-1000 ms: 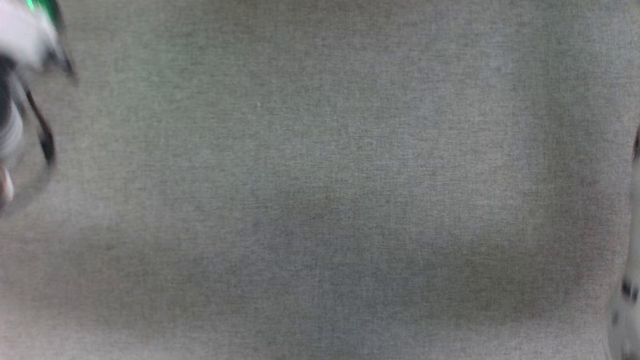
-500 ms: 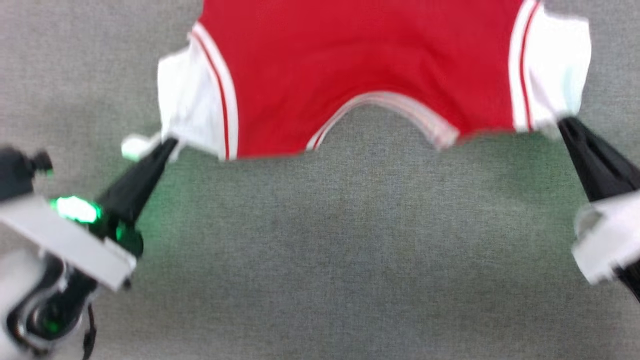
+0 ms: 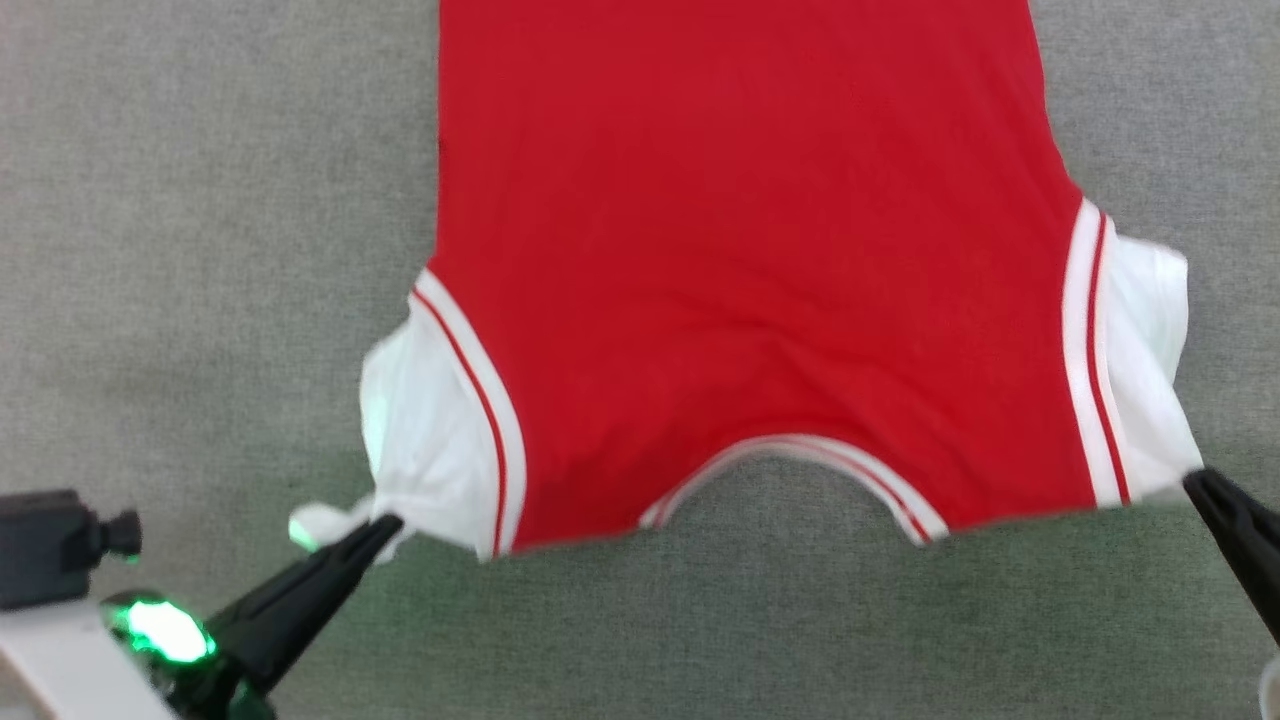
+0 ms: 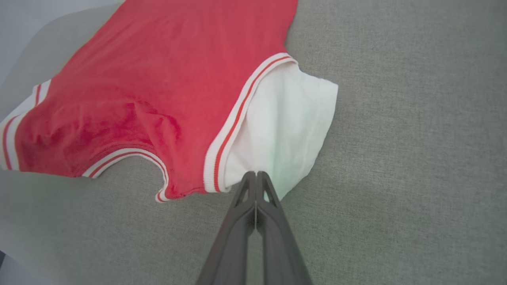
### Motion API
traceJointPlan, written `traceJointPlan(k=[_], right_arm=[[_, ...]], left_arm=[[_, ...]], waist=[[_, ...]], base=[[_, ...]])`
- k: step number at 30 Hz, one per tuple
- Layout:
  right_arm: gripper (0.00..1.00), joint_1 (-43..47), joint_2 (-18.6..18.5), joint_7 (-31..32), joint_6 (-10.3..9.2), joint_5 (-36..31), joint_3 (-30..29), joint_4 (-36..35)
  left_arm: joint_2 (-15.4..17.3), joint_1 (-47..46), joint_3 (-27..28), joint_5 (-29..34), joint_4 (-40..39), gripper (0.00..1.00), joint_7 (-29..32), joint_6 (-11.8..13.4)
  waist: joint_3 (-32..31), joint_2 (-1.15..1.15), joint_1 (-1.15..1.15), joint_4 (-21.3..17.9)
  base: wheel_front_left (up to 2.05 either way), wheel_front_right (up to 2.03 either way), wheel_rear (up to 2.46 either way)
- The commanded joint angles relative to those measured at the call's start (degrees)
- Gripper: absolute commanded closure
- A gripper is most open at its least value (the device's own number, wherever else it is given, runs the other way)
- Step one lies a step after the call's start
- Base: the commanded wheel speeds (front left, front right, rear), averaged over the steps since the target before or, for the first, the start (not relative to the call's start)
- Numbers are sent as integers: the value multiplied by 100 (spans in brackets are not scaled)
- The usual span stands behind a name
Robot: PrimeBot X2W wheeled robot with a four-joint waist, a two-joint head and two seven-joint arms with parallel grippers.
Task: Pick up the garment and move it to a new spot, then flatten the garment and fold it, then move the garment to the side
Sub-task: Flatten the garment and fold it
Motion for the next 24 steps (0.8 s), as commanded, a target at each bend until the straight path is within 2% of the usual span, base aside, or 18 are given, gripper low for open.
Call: traceJointPlan(k=[1, 7, 13, 18, 24], right_arm=[[100, 252, -39, 67, -1, 123, -110, -196], [100, 911, -68, 258, -1, 469, -392, -677], [100, 1136, -168, 240, -1, 600, -529, -793], [100, 867, -382, 289, -1, 528, -264, -369], [100, 279, -639, 324, -1, 296, 523, 722]], left_arm=[[239, 194, 38, -60, -278, 100, 3, 2], [680, 702, 480, -127, -709, 100, 1, 2], [657, 1153, 701, 85, -771, 100, 0, 2], [394, 1028, 661, 195, -657, 100, 100, 2], [-398, 443, 477, 115, -15, 100, 756, 2]], waist=[[-23, 0, 0, -11], [-80, 0, 0, -14], [-34, 0, 0, -54], [29, 0, 0, -84], [122, 0, 0, -70]], base=[[0, 0, 0], [0, 0, 0], [0, 0, 0], [0, 0, 0], [0, 0, 0]])
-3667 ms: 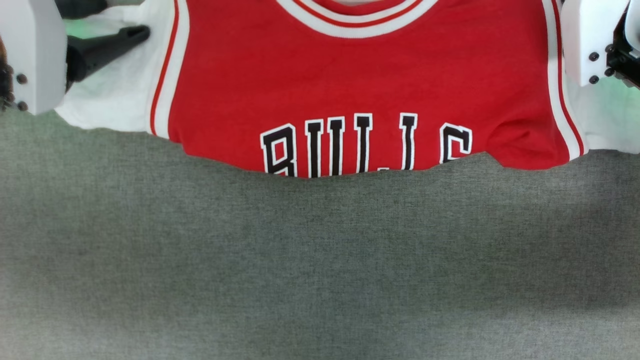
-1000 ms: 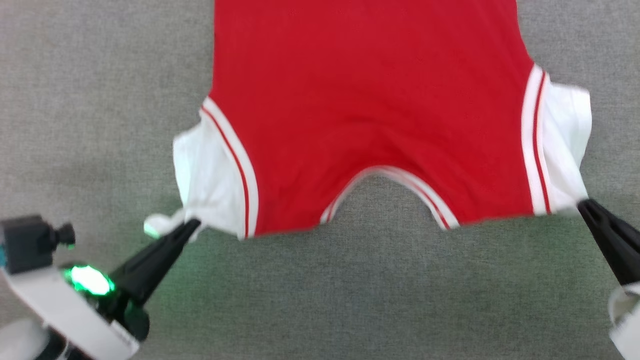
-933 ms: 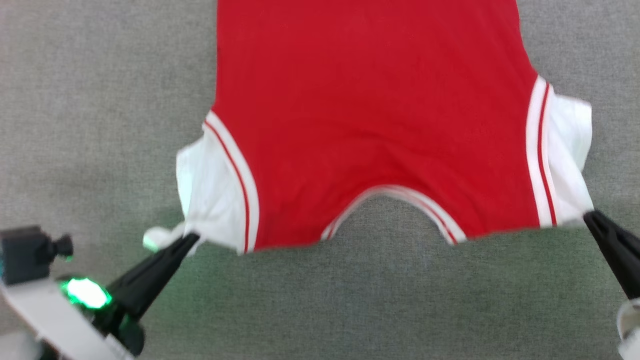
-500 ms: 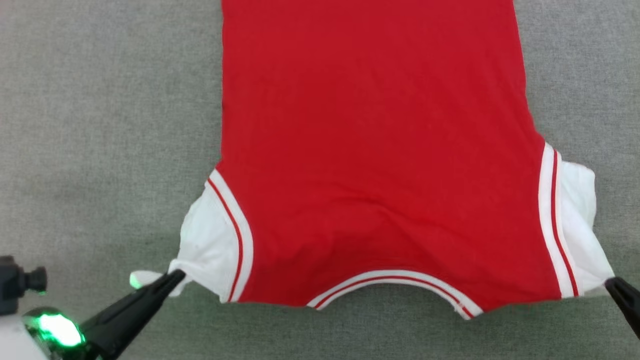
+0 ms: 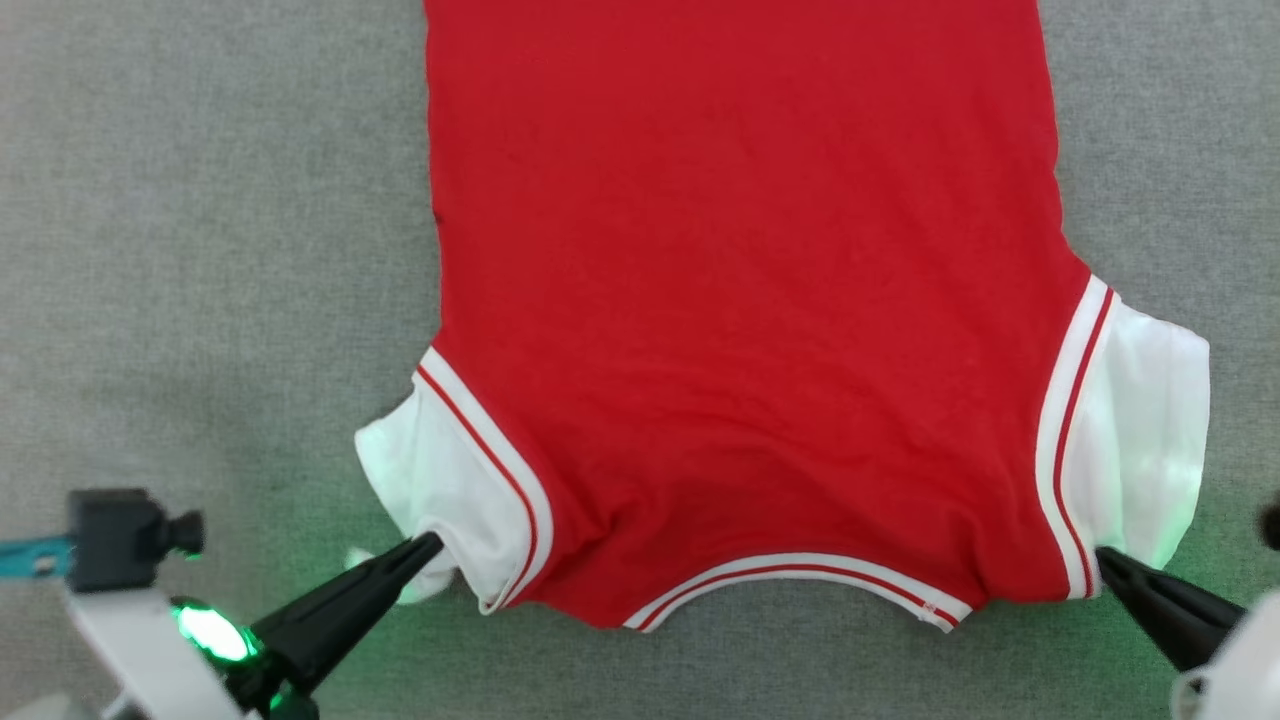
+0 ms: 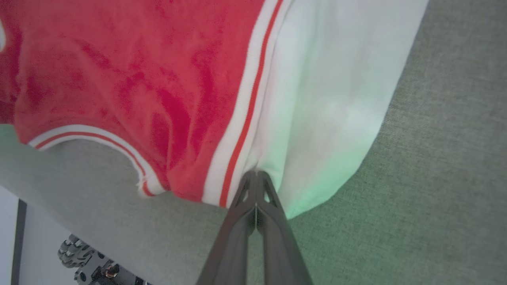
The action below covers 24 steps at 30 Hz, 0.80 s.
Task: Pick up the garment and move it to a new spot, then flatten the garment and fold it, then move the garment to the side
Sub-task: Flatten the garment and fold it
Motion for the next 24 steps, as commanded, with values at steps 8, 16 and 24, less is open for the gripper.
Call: traceJointPlan(k=[8, 16, 24], right_arm=[[100, -597, -205, -225, -4, -341, 802, 1502], [91, -665, -265, -492, -5, -624, 1305, 1978], [0, -703, -159, -423, -4, -260, 907, 693]], left_arm=[[-730, -525, -442, 177, 1299, 100, 727, 3], [-1035, -722, -668, 271, 1845, 100, 778, 22], [-870, -696, -701, 280, 1687, 100, 642, 19]], waist=[[103, 0, 0, 9], [72, 0, 0, -39], [26, 0, 0, -174]], base=[[0, 0, 0], [0, 0, 0], [0, 0, 0]])
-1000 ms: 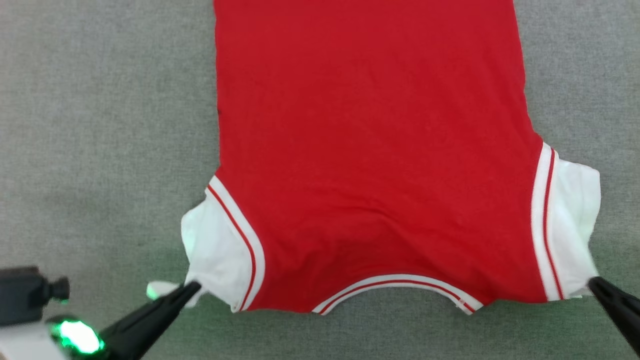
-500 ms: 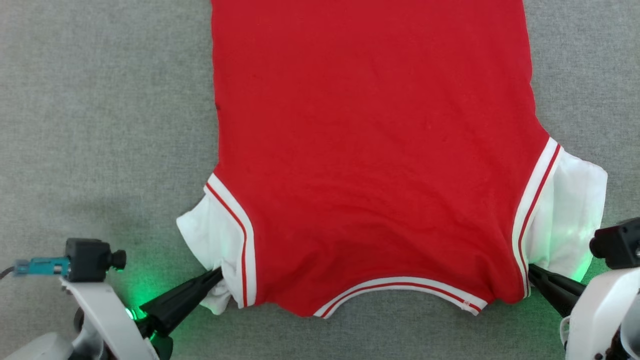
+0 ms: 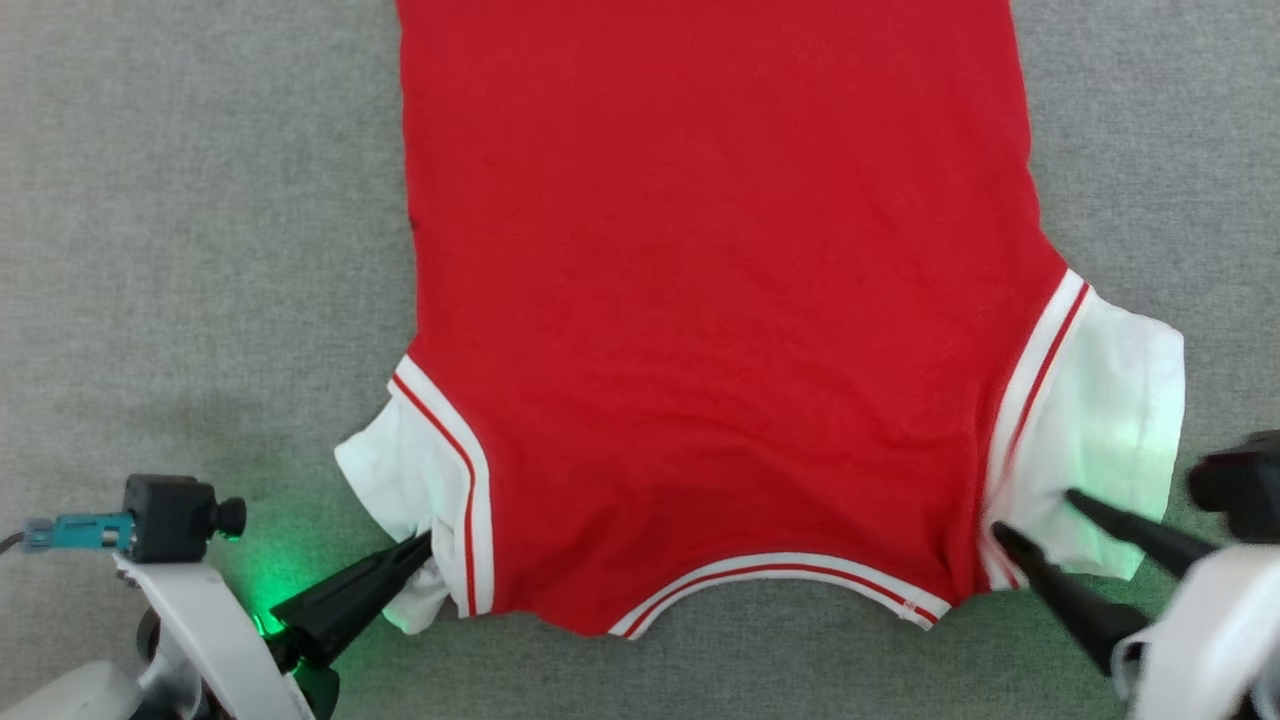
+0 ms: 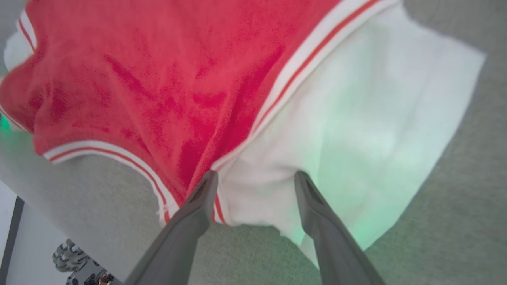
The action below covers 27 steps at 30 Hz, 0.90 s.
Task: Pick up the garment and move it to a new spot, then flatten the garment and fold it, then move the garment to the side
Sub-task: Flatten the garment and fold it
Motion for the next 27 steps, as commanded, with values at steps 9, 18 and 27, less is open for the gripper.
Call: traceJointPlan(k=[9, 18, 27], right_arm=[[0, -1326, -94, 1145, -6, 415, -1216, -1108], [0, -4981, 119, 1082, -5, -994, -724, 1247], [0, -7342, 646, 533, -6, -2272, -585, 4125]], left_arm=[[170, -140, -21, 139, -373, 100, -186, 28], [-37, -640, -93, 191, -544, 100, -204, 29], [-236, -1006, -360, 176, -366, 100, -224, 74]], waist=[[361, 0, 0, 77], [1071, 0, 0, 507], [1671, 0, 0, 878]], base=[[0, 0, 0], [0, 0, 0], [0, 0, 0]])
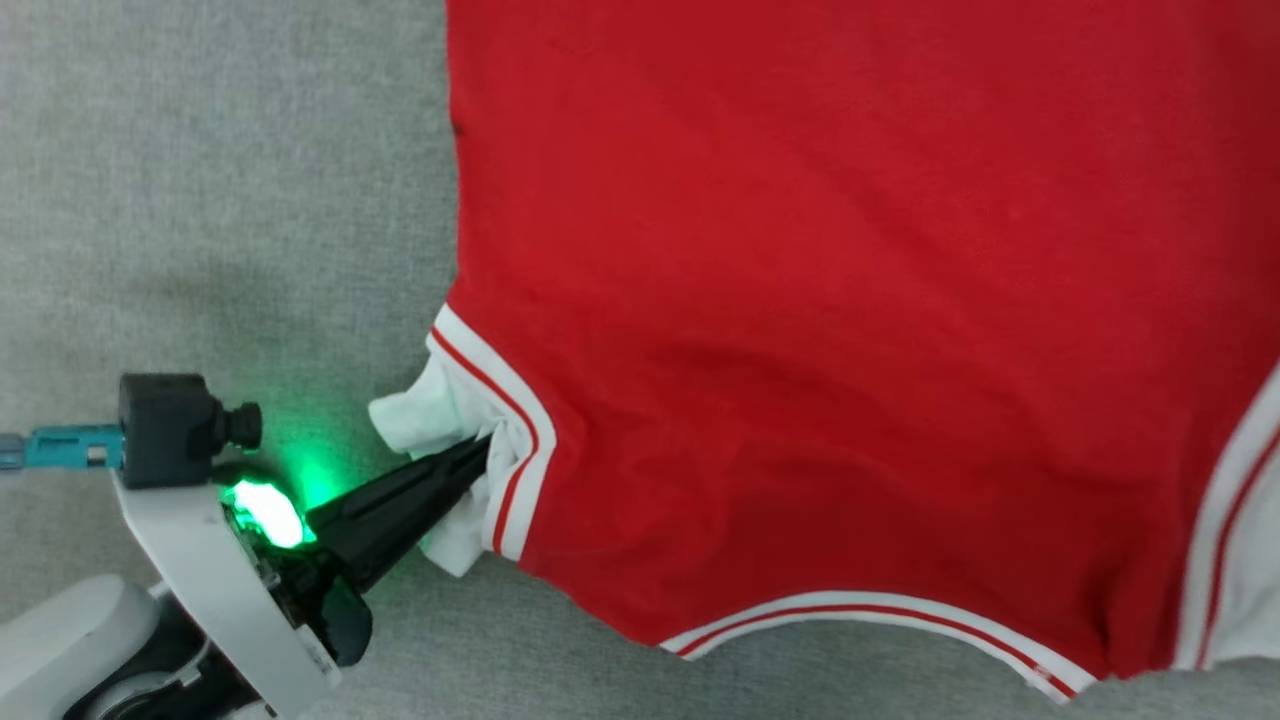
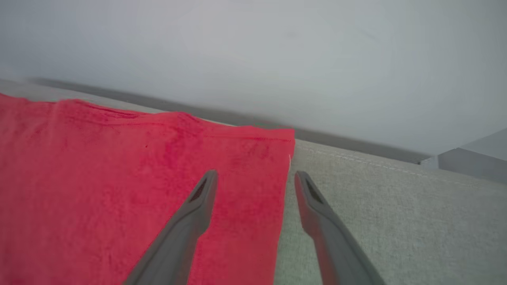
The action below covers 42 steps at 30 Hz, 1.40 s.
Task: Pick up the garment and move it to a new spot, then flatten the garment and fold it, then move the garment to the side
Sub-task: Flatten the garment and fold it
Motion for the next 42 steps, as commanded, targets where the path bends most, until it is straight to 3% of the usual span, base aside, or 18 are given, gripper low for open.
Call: traceJointPlan(k=[1, 6, 15, 17, 26, 31, 37, 42], right_arm=[[0, -367, 24, -55, -5, -221, -130, 441], [0, -1020, 28, 56, -4, -721, -436, 1441], [0, -1569, 163, 200, -4, -1497, -855, 2400], [100, -1604, 250, 360, -4, -1736, -1043, 2538], [100, -1827, 575, 595, -4, -2162, -1617, 2463], [100, -1641, 537, 634, -4, -1930, -1613, 2279], [100, -785, 93, 1082, -5, -737, -867, 1585], [100, 596, -653, 1857, -5, 635, -553, 26]], left_arm=[[-281, -72, -198, -16, 496, 100, 43, 123], [-321, -230, -362, -66, 593, 100, 4, 151], [-304, -397, -660, -112, 702, 100, -191, 191], [-277, -442, -674, -134, 707, 100, -267, 192], [-230, -614, -803, -170, 574, 100, -507, 191], [-150, -573, -937, -180, 520, 100, -658, 176], [11, -427, -910, -243, 401, 100, -918, 127], [135, -333, -781, -288, 302, 100, -1028, 86]], waist=[[403, 0, 0, 326], [591, 0, 0, 455], [749, 0, 0, 512], [761, 0, 0, 476], [595, 0, 0, 390], [273, 0, 0, 285], [-299, 0, 0, 63], [-768, 0, 0, -163]], base=[[0, 0, 0], [0, 0, 0], [0, 0, 0], [0, 0, 0], [0, 0, 0], [0, 0, 0], [0, 0, 0], [0, 0, 0]])
